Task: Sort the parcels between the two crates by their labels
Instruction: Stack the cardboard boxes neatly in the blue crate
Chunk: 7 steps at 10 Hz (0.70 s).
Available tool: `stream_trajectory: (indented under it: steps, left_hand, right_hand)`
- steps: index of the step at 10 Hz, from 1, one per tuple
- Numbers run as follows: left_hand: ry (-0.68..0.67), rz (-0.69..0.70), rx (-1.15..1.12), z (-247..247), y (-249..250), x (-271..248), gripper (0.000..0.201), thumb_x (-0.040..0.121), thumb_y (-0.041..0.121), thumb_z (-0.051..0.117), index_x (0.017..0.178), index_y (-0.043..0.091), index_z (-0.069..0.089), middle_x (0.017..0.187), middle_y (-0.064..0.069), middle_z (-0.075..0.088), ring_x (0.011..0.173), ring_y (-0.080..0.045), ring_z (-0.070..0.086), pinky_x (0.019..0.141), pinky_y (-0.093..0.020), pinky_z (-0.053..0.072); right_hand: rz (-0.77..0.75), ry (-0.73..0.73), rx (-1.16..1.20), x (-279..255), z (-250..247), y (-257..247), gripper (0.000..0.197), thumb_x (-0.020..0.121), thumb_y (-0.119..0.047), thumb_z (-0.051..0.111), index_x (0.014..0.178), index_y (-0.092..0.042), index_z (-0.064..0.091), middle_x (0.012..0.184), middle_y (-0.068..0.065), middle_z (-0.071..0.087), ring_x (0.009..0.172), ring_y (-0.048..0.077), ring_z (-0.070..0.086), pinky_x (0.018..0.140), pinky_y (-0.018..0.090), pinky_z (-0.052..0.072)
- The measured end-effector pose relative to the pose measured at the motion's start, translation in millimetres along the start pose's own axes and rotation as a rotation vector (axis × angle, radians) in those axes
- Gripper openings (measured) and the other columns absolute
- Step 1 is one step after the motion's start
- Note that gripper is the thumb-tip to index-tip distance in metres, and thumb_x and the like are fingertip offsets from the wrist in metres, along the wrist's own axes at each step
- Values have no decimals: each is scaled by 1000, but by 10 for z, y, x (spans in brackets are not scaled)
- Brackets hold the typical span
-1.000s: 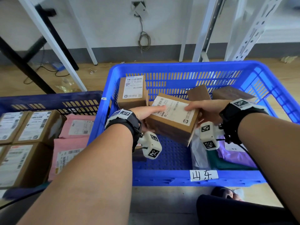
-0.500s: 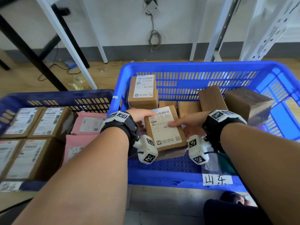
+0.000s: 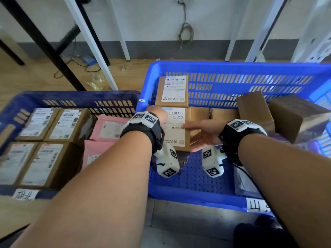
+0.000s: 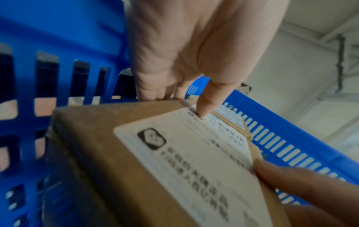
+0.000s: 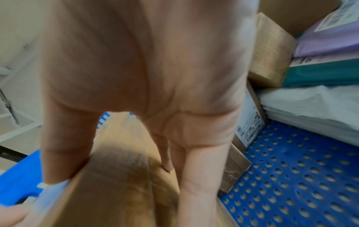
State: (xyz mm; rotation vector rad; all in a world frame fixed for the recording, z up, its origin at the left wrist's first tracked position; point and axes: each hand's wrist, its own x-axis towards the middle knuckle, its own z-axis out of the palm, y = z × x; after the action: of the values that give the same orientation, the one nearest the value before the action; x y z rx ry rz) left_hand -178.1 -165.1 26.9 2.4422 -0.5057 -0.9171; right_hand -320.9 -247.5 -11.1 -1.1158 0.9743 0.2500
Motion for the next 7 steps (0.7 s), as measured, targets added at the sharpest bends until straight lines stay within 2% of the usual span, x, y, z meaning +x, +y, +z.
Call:
stream_trajectory:
  steps: [1,2,3,4,6,7]
  left_hand:
    - [31,116,295,20,50,115,35,98,6,41,130,-6,47,133,-20,53,123,-32,52,95,-33,44]
    - [90,183,418,12,64,101,34,95,6,45,127,-5,47,129,-17,55,117,-32,56,86,-33,46]
    - [156,240,467,-9,55,50,29,94,4,47,122,-3,50,124,-16,58,112,-32,58,75,-32,43]
    - [184,268,474,-13,39,29,30,93,3,48,123,-2,49,125,-16,58,114,-32,57,76,-32,42]
    - [220,299,495,-18,29,-5,28,93,2,50,120,-2,50,121,-17,60,113,-33,57,84,-35,47]
    - [239,323,501,-12,32,-30,29,92,1,51,121,-2,50,121,-17,60,114,-33,57,84,-36,46]
  right_hand:
    - [4,-10,23,33,32,-18,44,92,-28,61,130,-7,54,110,11,64,91,35,65,73,46,58]
    - [8,-22,30,60,58,-16,44,94,-29,58,131,-6,52,109,11,62,89,35,64,81,51,54]
    - [16,-26,34,74,96,-30,44,94,-31,57,130,-6,51,121,15,58,91,34,63,82,51,53]
    - [12,-25,43,102,121,-49,43,94,-32,57,127,-4,52,137,18,50,99,36,62,83,52,54]
    - [-3,-13,63,163,150,-72,48,94,-31,59,132,-4,48,142,16,44,118,40,56,87,57,52]
    - [10,-6,65,165,151,-65,47,94,-31,58,132,-4,49,141,17,44,118,40,56,86,56,52]
